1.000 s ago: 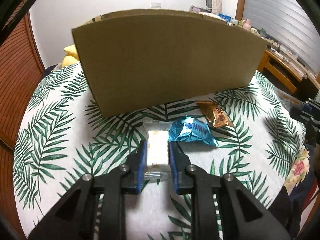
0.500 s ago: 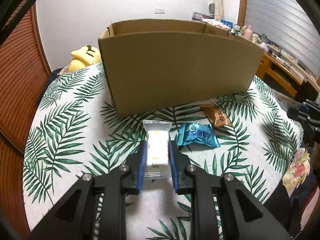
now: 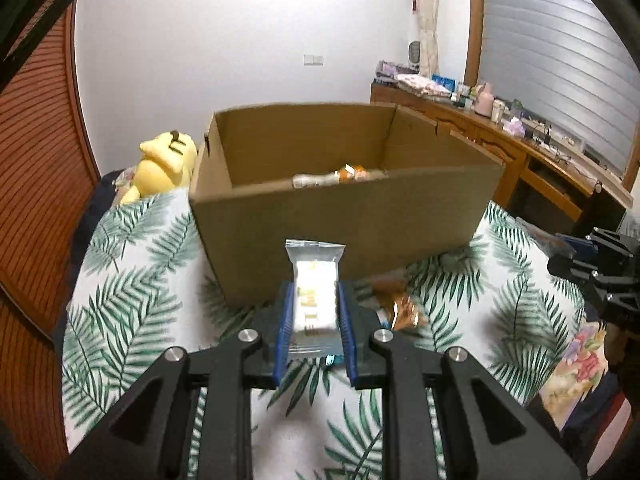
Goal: Organize snacks
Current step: 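Carry the white bar and orange pouch over the box and release both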
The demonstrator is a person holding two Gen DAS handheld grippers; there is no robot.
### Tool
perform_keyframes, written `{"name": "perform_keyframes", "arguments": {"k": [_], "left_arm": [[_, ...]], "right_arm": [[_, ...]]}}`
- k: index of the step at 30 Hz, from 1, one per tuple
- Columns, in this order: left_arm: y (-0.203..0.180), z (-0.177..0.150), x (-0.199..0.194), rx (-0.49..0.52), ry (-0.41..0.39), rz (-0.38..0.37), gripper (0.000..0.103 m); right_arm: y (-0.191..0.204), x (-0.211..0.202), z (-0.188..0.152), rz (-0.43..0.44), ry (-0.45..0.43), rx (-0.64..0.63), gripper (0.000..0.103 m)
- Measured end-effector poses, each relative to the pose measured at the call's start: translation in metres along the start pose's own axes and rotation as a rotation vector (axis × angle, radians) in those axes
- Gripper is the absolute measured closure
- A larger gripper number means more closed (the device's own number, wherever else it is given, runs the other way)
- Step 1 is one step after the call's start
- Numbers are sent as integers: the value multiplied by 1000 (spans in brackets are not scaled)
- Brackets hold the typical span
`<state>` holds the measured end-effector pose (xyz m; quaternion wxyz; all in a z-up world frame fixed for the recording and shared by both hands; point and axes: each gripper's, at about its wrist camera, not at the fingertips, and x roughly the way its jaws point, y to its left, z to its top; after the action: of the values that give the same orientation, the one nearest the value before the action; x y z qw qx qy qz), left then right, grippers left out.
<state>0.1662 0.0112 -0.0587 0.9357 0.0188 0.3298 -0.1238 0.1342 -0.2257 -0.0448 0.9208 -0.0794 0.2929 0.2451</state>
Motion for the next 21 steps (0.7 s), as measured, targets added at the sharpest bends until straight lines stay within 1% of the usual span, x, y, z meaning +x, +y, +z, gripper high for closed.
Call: {"name": "perform_keyframes", "arguments": {"k": [9, 16, 21], "left_arm": [[-7, 49, -6, 25, -77, 18, 84], [-3, 72, -2, 19, -106, 32, 84], [1, 80, 8, 13, -110, 35, 84]], "right_arm": [[-1, -4, 44, -15, -57, -49, 68], [-3, 4, 70, -12, -75, -52, 68], [0, 10, 87, -8, -94, -71, 68]]}}
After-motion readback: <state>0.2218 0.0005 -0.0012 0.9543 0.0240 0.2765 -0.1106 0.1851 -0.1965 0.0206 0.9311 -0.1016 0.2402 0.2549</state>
